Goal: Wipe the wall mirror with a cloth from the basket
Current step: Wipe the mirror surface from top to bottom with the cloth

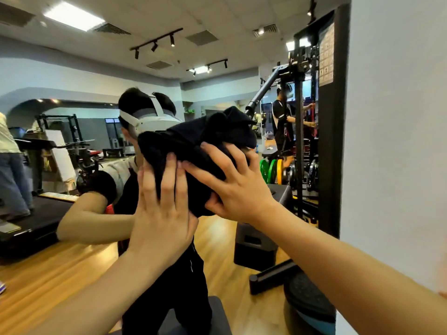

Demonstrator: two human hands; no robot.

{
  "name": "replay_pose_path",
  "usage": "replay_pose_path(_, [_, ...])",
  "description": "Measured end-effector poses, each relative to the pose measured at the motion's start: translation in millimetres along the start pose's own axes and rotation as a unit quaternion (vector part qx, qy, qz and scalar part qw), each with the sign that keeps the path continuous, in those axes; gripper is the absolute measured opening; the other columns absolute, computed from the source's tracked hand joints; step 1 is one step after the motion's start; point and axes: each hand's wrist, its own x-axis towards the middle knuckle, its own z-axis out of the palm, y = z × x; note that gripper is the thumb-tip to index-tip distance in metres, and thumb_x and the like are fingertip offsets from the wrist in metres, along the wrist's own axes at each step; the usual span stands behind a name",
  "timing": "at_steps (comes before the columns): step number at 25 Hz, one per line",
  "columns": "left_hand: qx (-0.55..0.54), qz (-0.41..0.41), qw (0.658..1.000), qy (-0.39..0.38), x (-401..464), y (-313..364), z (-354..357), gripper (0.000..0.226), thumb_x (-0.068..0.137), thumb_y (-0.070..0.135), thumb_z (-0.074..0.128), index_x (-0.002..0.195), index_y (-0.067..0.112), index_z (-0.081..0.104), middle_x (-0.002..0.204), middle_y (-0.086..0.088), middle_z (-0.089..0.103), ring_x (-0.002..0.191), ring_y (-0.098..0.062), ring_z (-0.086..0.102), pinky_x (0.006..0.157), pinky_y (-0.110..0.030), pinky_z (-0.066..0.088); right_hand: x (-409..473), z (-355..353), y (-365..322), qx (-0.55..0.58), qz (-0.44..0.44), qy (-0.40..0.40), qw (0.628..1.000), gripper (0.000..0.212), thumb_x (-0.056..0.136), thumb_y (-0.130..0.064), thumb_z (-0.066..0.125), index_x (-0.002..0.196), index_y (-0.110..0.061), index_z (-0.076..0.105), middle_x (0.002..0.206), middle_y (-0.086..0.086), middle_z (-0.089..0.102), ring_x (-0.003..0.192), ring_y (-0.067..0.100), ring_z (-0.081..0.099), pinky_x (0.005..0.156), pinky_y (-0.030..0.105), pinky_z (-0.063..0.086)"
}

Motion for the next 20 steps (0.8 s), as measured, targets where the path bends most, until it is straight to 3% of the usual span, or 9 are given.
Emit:
replay_pose_path(6, [-0.027,0.024,0.999,0.015,48,88,35,0.082,0.086,0.023,0.053,0.154,-0.01,0.021,0.163,-0.029,0.018,0.144,-0.06,0.018,0.121,-0.065,0.016,-51,-11,94,-0.027,0.017,-0.019,0.999,0.058,0.093,-0.043,0.047,0.151,-0.037,0.044,0.159,0.007,0.031,0.137,0.037,0.036,0.102,0.054,0.039])
replay_pose_path(9, [-0.033,0.034,0.999,0.01,71,133,50,0.083,0.088,0.026,0.049,0.155,-0.01,0.017,0.163,-0.029,0.018,0.145,-0.059,0.018,0.121,-0.064,0.017,-78,-17,136,-0.04,0.029,-0.029,0.998,0.061,0.092,-0.041,0.053,0.151,-0.034,0.04,0.158,0.01,0.029,0.139,0.038,0.035,0.107,0.054,0.038])
replay_pose_path(14, [-0.028,0.03,0.999,0.005,102,199,75,0.092,0.09,0.033,0.054,0.156,-0.011,0.006,0.165,-0.029,0.008,0.148,-0.058,0.007,0.124,-0.061,0.003,-116,-29,200,-0.057,0.036,-0.059,0.996,0.064,0.092,-0.037,0.059,0.152,-0.031,0.037,0.157,0.013,0.028,0.142,0.04,0.031,0.113,0.056,0.037])
replay_pose_path(17, [-0.018,0.029,0.999,-0.001,113,228,82,0.084,0.096,0.033,0.038,0.155,-0.012,-0.001,0.165,-0.03,0.0,0.147,-0.059,0.002,0.122,-0.061,-0.006,-133,-31,219,-0.051,0.06,-0.061,0.995,0.062,0.092,-0.033,0.058,0.151,-0.028,0.038,0.156,0.014,0.027,0.143,0.041,0.03,0.116,0.056,0.034])
replay_pose_path(20, [-0.02,0.029,0.999,-0.002,115,243,85,0.069,0.1,0.025,0.022,0.155,-0.012,0.0,0.165,-0.03,-0.001,0.147,-0.059,0.003,0.123,-0.06,-0.004,-146,-30,222,-0.034,0.087,-0.06,0.994,0.063,0.09,-0.029,0.059,0.15,-0.025,0.039,0.156,0.014,0.027,0.144,0.044,0.03,0.116,0.058,0.034])
